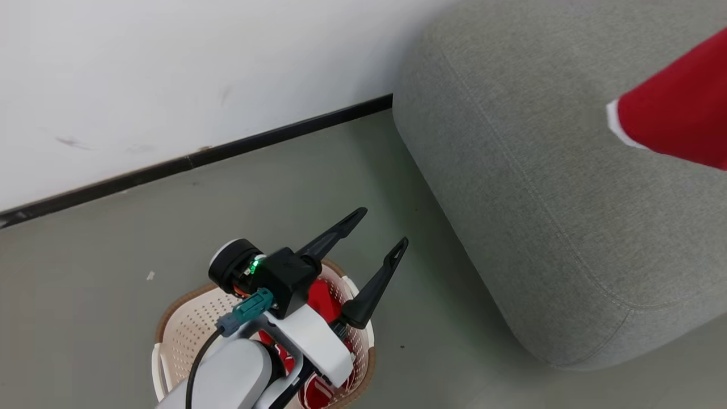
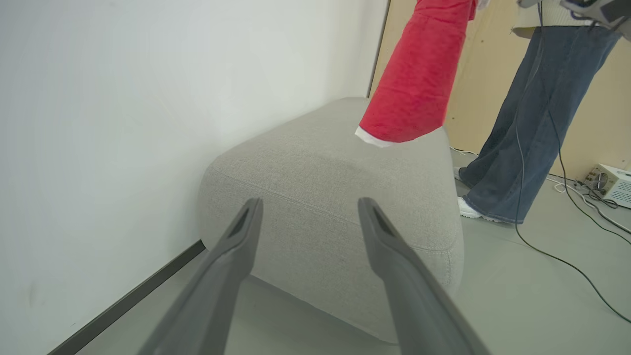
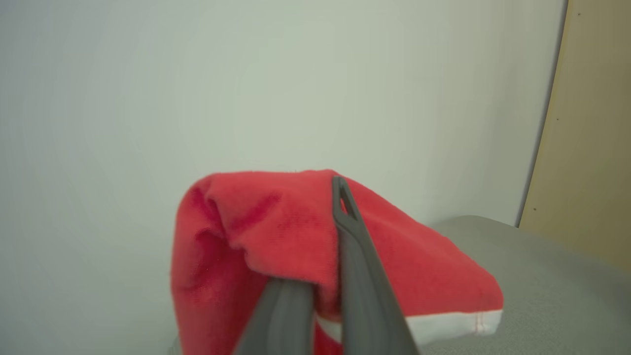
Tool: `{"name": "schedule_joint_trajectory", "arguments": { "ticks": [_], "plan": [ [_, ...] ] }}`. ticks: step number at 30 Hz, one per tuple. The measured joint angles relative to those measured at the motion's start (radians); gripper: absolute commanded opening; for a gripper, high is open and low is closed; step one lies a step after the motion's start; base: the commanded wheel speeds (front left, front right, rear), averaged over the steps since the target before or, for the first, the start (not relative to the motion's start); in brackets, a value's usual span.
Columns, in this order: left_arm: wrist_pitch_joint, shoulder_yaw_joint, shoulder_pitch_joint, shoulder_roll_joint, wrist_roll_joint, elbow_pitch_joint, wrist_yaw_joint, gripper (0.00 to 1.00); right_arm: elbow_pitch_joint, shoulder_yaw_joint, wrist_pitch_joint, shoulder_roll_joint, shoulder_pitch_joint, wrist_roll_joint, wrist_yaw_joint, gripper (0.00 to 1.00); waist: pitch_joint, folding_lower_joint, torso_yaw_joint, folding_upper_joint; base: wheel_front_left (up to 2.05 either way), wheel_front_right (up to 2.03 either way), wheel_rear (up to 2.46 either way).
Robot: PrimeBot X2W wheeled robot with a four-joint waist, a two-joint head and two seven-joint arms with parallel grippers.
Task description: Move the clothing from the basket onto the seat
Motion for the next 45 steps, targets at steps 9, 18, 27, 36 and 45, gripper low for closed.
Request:
{"name": "schedule_joint_trajectory", "arguments": {
  "ticks": [9,18,27,36,45],
  "plan": [
    [0.023,0.001,-0.043,0.002,0.029,-0.037,0.008,1.0,0.103,-0.054,0.015,-0.053,-0.069,-0.011,0.0,0.0,0.065,0.0,0.031,0.0,0.0,0.0,0.0],
    [0.035,0.0,-0.081,0.001,0.044,-0.06,0.009,1.0,0.165,-0.093,-0.011,-0.126,-0.106,-0.04,0.0,0.0,0.116,0.0,0.058,0.0,0.0,0.0,0.0],
    [0.056,-0.014,-0.104,-0.009,0.053,-0.075,0.009,1.0,0.28,-0.11,-0.064,-0.133,-0.088,-0.091,0.0,0.0,0.165,0.0,0.086,0.0,0.0,0.0,0.0],
    [0.077,-0.032,-0.126,-0.02,0.061,-0.077,0.009,1.0,0.422,-0.13,-0.099,-0.072,-0.019,-0.133,0.0,0.0,0.209,0.0,0.113,0.0,0.0,0.0,0.0],
    [0.072,-0.032,-0.148,-0.032,0.061,-0.074,0.008,1.0,0.494,-0.137,-0.133,-0.04,-0.016,-0.169,0.0,0.0,0.243,0.0,0.137,0.0,0.0,0.0,0.0]
  ]
}}
